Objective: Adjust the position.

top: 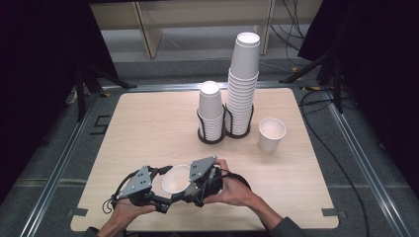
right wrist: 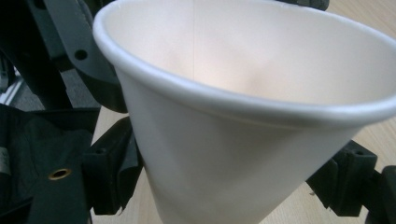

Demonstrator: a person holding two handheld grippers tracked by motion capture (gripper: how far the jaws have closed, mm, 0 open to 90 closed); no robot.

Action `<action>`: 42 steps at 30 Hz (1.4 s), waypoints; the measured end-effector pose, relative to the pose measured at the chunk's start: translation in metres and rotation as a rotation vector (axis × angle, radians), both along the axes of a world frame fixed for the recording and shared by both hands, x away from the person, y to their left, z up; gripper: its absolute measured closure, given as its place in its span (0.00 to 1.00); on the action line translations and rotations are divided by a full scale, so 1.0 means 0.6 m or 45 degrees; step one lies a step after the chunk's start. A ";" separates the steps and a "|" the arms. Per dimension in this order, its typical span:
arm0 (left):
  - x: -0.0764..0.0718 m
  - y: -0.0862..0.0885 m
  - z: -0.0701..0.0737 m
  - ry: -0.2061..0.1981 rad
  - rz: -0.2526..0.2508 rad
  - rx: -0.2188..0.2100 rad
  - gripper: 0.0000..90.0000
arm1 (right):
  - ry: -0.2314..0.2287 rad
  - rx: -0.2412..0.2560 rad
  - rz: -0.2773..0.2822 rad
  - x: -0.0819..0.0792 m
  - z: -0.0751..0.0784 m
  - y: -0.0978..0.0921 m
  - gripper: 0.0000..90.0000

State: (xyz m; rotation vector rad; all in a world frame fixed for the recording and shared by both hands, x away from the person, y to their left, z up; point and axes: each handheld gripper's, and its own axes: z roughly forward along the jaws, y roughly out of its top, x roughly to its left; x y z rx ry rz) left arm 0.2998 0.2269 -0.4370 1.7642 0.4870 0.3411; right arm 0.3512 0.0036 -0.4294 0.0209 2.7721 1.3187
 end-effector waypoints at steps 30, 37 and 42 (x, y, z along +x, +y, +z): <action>0.007 0.031 0.002 0.006 0.261 -0.127 0.16 | -0.032 0.177 -0.387 0.041 0.009 -0.082 0.23; 0.010 0.037 -0.001 -0.022 0.369 -0.083 0.16 | -0.023 0.255 -0.581 0.038 0.012 -0.140 0.23; 0.010 0.037 -0.003 -0.017 0.383 -0.065 0.16 | -0.022 0.287 -0.724 0.039 0.011 -0.188 0.23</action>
